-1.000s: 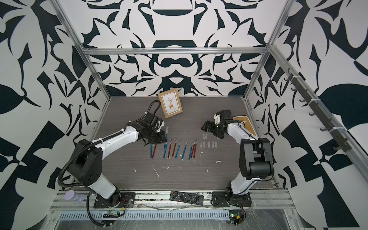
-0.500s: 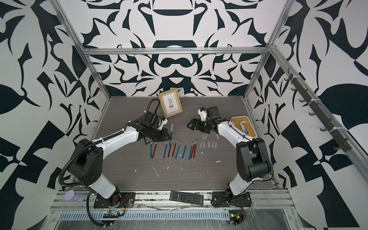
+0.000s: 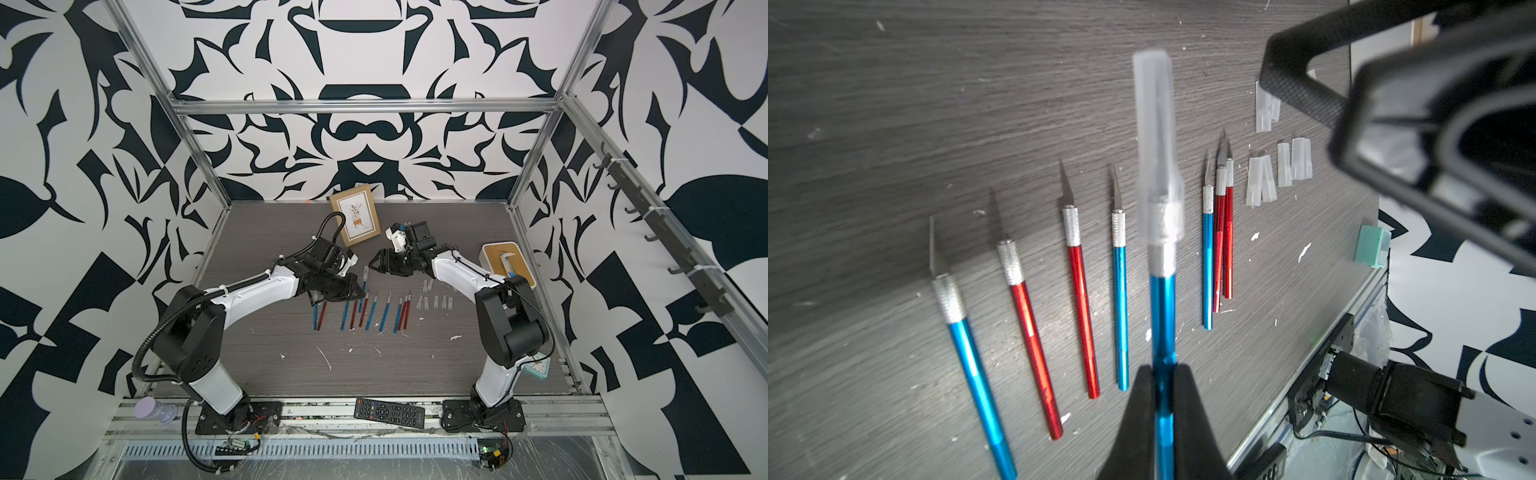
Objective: Remove protective caps from carving knives
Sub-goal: Remove the protective sleeve from the carving knife.
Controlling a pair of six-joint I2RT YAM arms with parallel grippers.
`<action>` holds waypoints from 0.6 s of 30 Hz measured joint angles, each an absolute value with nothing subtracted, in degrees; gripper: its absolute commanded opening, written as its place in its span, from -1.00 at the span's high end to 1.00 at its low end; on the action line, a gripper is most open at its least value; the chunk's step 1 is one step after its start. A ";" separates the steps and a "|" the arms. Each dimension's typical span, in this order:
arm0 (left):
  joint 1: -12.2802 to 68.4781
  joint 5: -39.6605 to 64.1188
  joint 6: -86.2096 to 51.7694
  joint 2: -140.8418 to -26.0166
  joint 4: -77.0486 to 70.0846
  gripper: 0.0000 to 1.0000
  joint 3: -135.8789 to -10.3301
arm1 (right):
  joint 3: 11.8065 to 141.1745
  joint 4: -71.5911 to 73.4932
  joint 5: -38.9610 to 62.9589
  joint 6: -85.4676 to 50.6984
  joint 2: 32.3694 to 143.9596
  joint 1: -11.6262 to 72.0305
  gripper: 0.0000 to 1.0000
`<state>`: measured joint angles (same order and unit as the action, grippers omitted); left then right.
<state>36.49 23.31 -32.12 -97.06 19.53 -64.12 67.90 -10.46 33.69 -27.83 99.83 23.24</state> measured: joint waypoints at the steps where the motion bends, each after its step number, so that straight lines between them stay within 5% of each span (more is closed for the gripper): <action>1: 36.62 23.27 -32.12 -97.08 19.53 1.00 -64.14 | 67.90 -10.13 33.78 -28.25 99.96 23.33 -0.08; 18: 37.26 22.24 -32.12 -97.51 19.51 1.00 -64.49 | 67.90 -5.13 34.98 -32.82 104.22 24.91 0.10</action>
<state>37.26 22.24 -32.12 -97.51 19.51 -64.49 67.90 -5.13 34.98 -32.82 104.22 24.91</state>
